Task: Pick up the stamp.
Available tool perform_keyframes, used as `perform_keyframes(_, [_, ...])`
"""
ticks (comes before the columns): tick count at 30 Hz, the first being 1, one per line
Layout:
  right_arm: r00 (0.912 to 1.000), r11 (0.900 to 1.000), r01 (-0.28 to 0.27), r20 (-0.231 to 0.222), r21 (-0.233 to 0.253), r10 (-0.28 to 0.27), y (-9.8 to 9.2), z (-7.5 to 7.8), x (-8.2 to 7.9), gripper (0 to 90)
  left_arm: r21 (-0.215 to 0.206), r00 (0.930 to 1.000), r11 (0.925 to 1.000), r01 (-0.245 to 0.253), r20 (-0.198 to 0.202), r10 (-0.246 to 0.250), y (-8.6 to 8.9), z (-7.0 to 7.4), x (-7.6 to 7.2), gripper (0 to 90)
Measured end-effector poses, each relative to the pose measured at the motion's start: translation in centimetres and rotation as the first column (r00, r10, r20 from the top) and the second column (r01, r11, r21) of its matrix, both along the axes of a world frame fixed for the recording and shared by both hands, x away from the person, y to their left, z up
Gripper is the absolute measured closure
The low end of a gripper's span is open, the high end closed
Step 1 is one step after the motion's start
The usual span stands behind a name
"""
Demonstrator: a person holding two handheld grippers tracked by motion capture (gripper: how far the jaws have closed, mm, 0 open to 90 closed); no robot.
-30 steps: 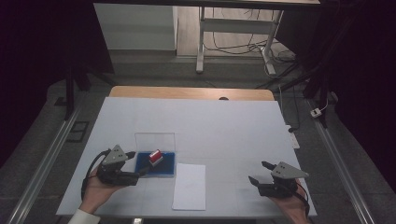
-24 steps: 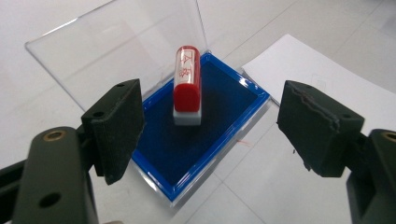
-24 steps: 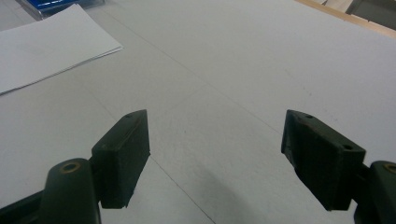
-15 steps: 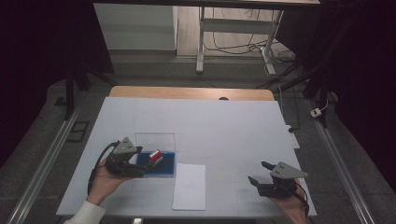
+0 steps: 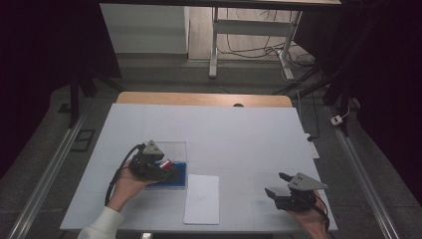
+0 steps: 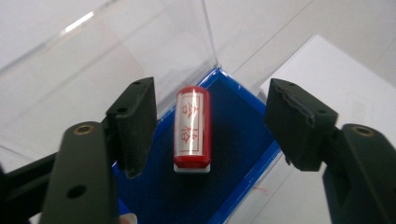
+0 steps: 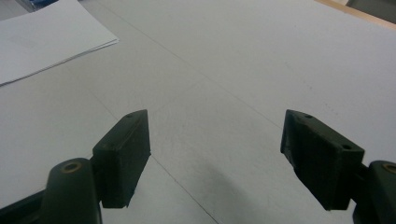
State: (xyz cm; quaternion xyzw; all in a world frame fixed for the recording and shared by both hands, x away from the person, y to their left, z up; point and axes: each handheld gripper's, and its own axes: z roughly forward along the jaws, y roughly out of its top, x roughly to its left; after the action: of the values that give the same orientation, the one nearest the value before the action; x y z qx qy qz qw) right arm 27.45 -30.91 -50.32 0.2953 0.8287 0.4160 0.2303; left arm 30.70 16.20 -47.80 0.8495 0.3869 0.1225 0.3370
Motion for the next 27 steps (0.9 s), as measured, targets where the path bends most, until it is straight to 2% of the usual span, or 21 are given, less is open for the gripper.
perform_keyframes(3, [1.0000,1.000,0.001,-0.004,-0.006,-0.001,0.0,-0.1,0.0,23.8,0.031,0.9999,0.9995,-0.002,-0.016,0.002,0.0,-0.4,0.2,39.0])
perform_keyframes(17, [1.0000,1.000,0.001,-0.007,-0.018,-0.001,0.1,-0.2,0.0,24.3,0.044,0.9996,0.9990,0.001,-0.027,0.000,0.2,-1.0,0.5,59.6])
perform_keyframes(27, [1.0000,1.000,0.001,-0.008,-0.023,-0.001,0.1,-0.2,0.0,24.5,0.047,0.9995,0.9989,-0.008,-0.029,0.010,0.3,-1.2,0.6,67.7])
